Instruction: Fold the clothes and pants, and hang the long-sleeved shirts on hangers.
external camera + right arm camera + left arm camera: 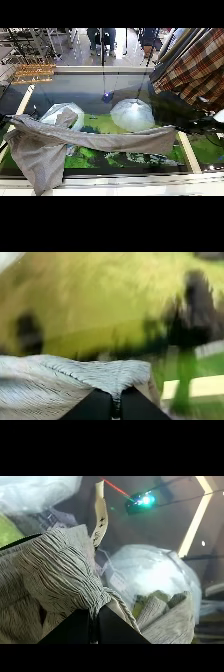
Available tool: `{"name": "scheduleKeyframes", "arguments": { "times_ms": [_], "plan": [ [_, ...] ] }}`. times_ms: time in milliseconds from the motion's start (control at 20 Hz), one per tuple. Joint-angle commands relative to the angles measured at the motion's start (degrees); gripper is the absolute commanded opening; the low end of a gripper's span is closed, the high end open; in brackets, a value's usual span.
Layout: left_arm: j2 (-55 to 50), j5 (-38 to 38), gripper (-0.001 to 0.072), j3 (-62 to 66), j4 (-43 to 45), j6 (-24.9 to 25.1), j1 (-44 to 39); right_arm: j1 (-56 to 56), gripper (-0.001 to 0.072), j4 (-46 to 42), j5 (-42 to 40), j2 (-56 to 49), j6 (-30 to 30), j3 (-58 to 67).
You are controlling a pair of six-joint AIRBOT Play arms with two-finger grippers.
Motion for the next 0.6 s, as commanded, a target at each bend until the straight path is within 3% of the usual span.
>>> {"name": "scheduleKeyframes", "arguments": {
  "times_ms": [0,50,100,200,400,550],
  "plan": [
    [-1.6,-1.2,0.0017,0.1,0.0,0.0,-0.5,0.1,0.0276,7.4,-16.9,-19.8,0.9,5.3],
    [-1.6,-1.3,0.0017,0.1,-0.3,0.0,-0.7,0.1,0.0442,8.7,-17.6,-24.2,-2.4,9.6],
    [-1.6,-1.6,0.0017,0.1,-0.5,0.0,-0.8,0.0,0.0477,7.7,-15.5,-26.6,-4.4,13.1],
    [-1.6,-2.7,0.0017,0.1,-0.4,0.1,-0.9,-1.9,0.0494,4.4,-8.4,-26.7,-4.8,14.8],
    [-1.6,-6.0,0.0018,0.1,-0.4,1.5,-0.7,-10.6,0.0498,9.7,8.4,-21.6,-17.6,3.3],
    [-1.6,-6.2,0.0018,0.1,-0.5,1.5,-0.7,-13.9,0.0497,11.4,11.1,-19.3,-22.6,-6.2]
  ]
}}
